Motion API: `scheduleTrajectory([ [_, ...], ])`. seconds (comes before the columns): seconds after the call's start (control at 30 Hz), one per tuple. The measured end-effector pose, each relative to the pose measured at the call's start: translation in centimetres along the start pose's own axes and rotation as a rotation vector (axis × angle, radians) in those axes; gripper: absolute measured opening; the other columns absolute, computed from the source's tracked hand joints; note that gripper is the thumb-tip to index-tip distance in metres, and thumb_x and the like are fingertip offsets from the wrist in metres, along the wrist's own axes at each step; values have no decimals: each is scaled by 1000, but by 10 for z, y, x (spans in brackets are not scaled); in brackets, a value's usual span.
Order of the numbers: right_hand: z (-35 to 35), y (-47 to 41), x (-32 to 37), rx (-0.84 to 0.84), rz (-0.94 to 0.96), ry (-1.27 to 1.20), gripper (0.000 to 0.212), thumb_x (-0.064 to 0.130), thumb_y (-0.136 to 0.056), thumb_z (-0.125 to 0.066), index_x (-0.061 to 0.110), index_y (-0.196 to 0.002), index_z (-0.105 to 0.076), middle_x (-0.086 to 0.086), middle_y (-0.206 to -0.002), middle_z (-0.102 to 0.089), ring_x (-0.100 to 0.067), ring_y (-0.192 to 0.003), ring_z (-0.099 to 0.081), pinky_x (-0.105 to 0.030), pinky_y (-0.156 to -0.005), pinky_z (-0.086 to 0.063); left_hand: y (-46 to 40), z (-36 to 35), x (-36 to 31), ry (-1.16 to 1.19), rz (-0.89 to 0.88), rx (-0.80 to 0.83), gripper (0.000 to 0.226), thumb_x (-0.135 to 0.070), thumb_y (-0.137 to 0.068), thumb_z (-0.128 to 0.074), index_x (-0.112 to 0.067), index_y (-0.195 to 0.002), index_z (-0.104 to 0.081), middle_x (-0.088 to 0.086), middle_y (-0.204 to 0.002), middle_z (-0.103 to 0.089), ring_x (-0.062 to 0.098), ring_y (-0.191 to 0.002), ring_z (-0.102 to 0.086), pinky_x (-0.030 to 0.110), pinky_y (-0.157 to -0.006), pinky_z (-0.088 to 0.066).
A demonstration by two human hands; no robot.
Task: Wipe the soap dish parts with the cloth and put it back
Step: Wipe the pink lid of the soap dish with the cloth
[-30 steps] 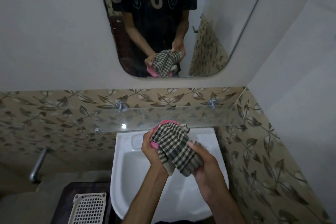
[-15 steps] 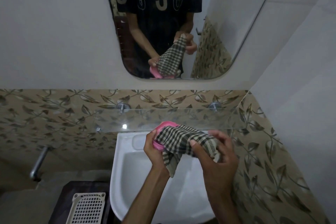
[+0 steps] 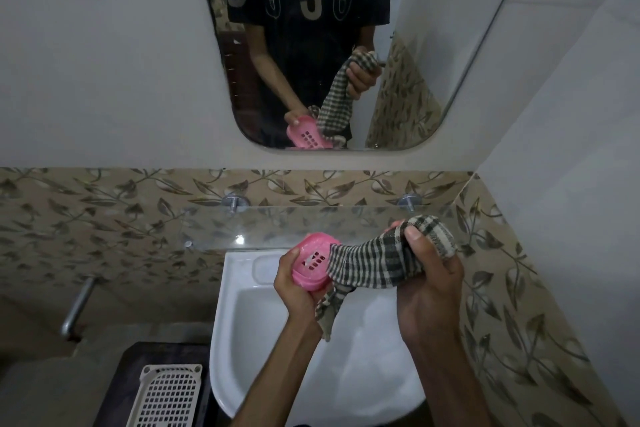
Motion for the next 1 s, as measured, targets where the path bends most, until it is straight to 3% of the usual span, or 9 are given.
scheduleTrajectory([
  [0.27, -9, -4, -14, 103, -102, 83, 19, 14, -87, -70, 21, -97, -85, -4, -102, -81, -18, -100, -76, -28, -87, -61, 4, 0, -3, 28, -51, -30, 23, -30, -74, -69, -18, -55, -73, 4, -62, -68, 20, -54, -70, 28, -54, -59],
  [0.33, -13, -4, -14, 99, -98, 202, 16, 17, -90, -73, 24, -96, -86, -5, -107, -81, -13, -101, -76, -21, -83, -59, 3, 3, -1, 38, -25, -39, 22, -30, -77, -69, -17, -60, -73, 5, -65, -68, 23, -57, -71, 30, -57, -61],
  [0.43, -22, -9, -13, 124, -56, 466, 16, 19, -95, -77, 31, -87, -85, -4, -122, -70, -3, -104, -71, -13, -78, -57, 1, 9, 5, 54, 32, -49, 24, -34, -83, -67, -10, -83, -71, 12, -80, -68, 29, -72, -70, 36, -77, -59],
  [0.53, -38, -15, -8, 161, 8, 668, 16, 31, -93, -79, 39, -80, -82, 1, -116, -65, -5, -104, -68, -18, -80, -57, 1, 10, 11, 56, 23, -29, 25, -33, -80, -68, -9, -87, -74, 11, -87, -70, 28, -79, -69, 37, -83, -56],
  [0.63, -52, -16, -8, 179, -44, 552, 10, 24, -96, -77, 20, -91, -84, -13, -102, -78, -28, -100, -77, -39, -86, -64, 3, 10, 14, 71, -7, 21, 27, -30, -86, -64, -10, -82, -82, 9, -85, -76, 26, -74, -76, 34, -71, -63],
  [0.8, -64, -21, -2, 197, -226, 354, 10, 18, -94, -78, 10, -92, -84, -11, -93, -82, -22, -85, -80, -29, -73, -63, 5, 14, 17, 69, 28, 58, 30, -31, -90, -60, -12, -76, -79, 8, -79, -74, 29, -78, -73, 36, -72, -63],
  [0.9, -64, -23, 4, 204, -238, 335, 9, 14, -93, -77, 12, -87, -83, -5, -83, -81, -12, -74, -77, -18, -63, -58, 6, 17, 18, 54, 31, 59, 26, -32, -89, -61, -13, -87, -79, 9, -90, -74, 30, -87, -73, 40, -85, -59],
  [1.0, -58, -24, 9, 227, -209, 306, 5, 13, -90, -79, 9, -90, -82, -5, -83, -79, -13, -73, -75, -21, -64, -58, 9, 16, 15, 67, 49, 139, 29, -30, -90, -62, -8, -94, -80, 14, -95, -77, 35, -91, -75, 45, -80, -63],
])
Point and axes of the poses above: each hand's wrist, its own y-axis away from the middle knuckle, its own z-axis out of the back of the hand, x = y × z, the point moved 4 cm from there along -y, towards the middle knuckle
